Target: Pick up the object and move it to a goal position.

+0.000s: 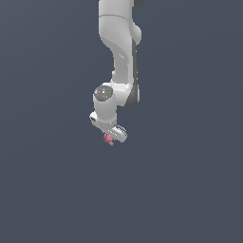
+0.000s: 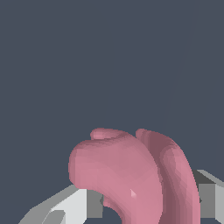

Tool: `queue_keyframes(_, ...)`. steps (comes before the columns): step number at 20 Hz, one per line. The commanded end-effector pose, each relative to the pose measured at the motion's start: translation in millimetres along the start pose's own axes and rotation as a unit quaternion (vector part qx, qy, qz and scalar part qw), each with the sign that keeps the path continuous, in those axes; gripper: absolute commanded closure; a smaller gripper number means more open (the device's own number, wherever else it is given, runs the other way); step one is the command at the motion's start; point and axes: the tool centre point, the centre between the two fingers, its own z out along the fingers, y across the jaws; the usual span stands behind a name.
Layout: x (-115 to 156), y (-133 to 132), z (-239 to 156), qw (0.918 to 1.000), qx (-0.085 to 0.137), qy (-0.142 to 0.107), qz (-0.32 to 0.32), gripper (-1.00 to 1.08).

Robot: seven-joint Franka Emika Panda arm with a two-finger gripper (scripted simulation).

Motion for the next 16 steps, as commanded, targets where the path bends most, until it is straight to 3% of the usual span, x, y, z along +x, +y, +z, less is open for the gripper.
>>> queue_keyframes(1, 0, -2, -4, 1.0, 0.0, 0.0, 0.0, 1.08)
queue_keyframes(8, 0, -19, -33, 1.0, 0.0, 0.0, 0.0, 1.08)
queue_keyframes(16, 2, -56, -95, 1.0, -0.001, 0.001, 0.0, 1.08)
